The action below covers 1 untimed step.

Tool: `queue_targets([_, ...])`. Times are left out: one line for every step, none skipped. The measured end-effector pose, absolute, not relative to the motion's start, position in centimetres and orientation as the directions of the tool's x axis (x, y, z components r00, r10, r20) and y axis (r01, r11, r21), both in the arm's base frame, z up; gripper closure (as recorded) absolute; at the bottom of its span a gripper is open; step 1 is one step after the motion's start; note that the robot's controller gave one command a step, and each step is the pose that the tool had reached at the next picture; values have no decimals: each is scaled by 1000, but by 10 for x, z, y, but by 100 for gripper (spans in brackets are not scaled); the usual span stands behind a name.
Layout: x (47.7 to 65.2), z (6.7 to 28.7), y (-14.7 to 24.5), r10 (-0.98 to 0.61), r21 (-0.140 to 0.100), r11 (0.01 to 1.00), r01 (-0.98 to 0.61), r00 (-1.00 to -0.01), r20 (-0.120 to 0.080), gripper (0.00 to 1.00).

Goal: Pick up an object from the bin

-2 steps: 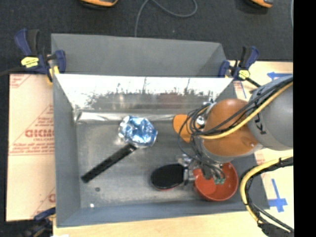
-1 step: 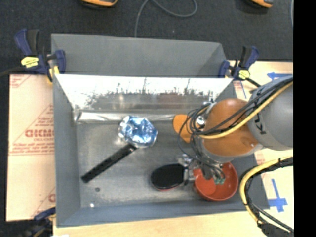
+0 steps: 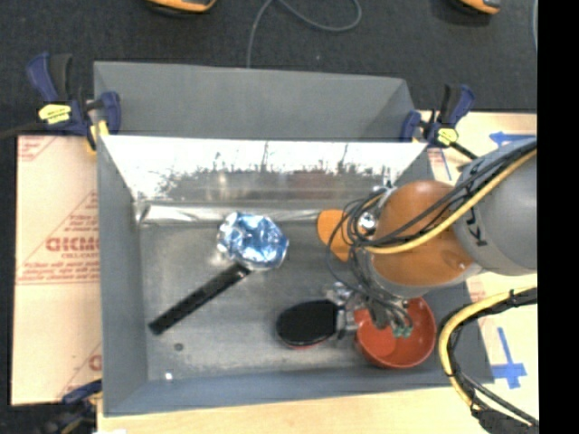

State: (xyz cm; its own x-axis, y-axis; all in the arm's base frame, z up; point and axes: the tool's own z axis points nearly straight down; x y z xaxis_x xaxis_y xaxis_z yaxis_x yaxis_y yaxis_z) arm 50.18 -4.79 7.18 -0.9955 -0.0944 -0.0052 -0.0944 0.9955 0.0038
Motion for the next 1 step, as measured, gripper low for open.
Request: queue_targets([502, 72, -48, -94, 4, 996, -94, -996, -5, 100])
